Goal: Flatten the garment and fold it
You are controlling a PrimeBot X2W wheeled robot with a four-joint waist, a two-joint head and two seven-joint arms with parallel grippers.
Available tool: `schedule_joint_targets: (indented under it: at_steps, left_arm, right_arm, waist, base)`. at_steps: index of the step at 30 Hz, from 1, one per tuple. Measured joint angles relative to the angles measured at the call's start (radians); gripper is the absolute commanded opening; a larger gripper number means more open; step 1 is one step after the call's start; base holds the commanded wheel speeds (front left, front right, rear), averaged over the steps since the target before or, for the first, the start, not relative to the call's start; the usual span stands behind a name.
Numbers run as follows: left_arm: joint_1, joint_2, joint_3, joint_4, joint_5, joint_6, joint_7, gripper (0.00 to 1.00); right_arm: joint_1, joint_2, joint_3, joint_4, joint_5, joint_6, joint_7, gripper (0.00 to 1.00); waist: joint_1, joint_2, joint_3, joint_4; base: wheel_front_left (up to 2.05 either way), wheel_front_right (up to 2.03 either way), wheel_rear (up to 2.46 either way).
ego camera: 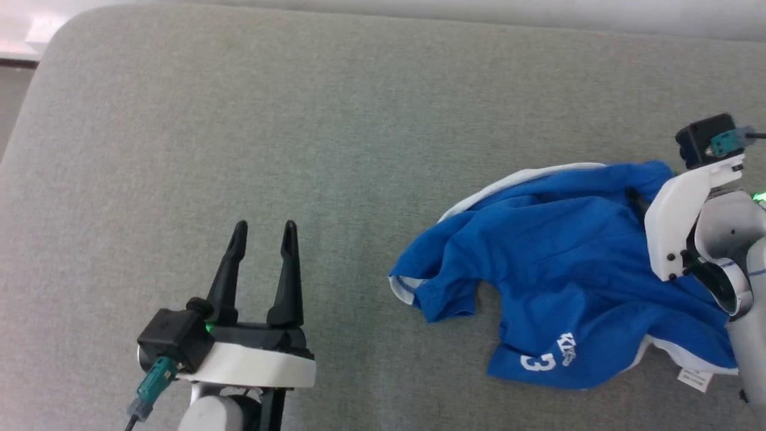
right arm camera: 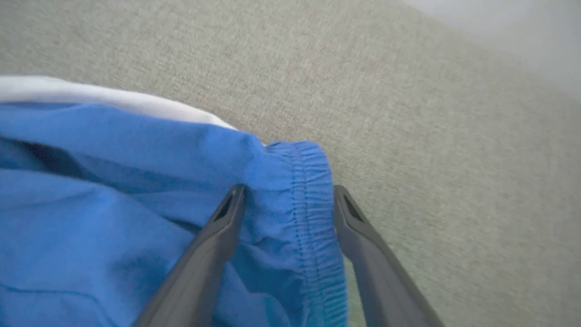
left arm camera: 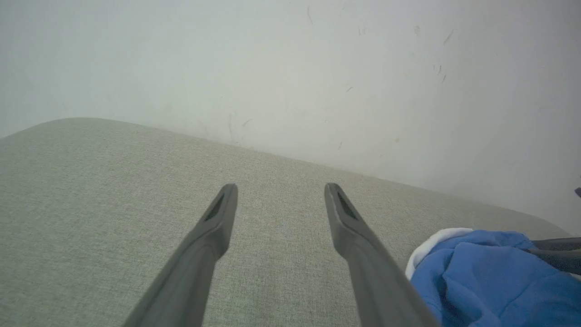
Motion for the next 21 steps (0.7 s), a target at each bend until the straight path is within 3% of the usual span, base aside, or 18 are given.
schedule_joint_targets:
  at_steps: [4,5,6,7,13,21]
  left_arm:
    - [-0.007,0.000,-0.007,0.007,0.000,-0.007,0.000,1.00]
    - [-0.007,0.000,-0.009,0.008,0.000,-0.007,0.000,1.00]
    - [-0.007,0.000,-0.009,0.010,0.000,-0.007,0.000,1.00]
    - [-0.007,0.000,-0.009,0.011,-0.001,-0.007,0.000,1.00]
    - [-0.007,0.000,-0.012,0.012,-0.001,-0.007,0.000,1.00]
    - [-0.030,0.000,-0.024,0.010,-0.005,-0.007,0.000,1.00]
  right_arm:
    - [-0.035,-0.018,0.034,0.095,0.026,-0.001,0.058,1.00]
    - [-0.049,-0.023,0.037,0.105,0.038,-0.001,0.069,0.44]
    - [-0.059,-0.027,0.041,0.111,0.045,-0.001,0.067,0.14]
    - [-0.064,-0.029,0.048,0.115,0.047,-0.001,0.059,0.00]
    - [-0.102,-0.026,0.023,0.165,-0.025,0.000,-0.115,0.00]
    - [-0.194,-0.019,-0.213,0.241,-0.270,0.000,-0.308,0.00]
  waist:
    - [-0.0001,0.0001,0.018,0.029]
    - [-0.0003,0.0000,0.021,0.034]
    - [-0.0002,0.0000,0.022,0.039]
    - [-0.0001,0.0000,0.023,0.042]
    - [-0.0001,0.0000,0.017,0.037]
    - [0.0000,0.0000,0.050,0.037]
  base:
    - [0.00,0.00,0.00]
    - [0.00,0.00,0.00]
    - [0.00,0.00,0.00]
    - [0.00,0.00,0.00]
    - [0.00,0.00,0.00]
    - [0.00,0.00,0.00]
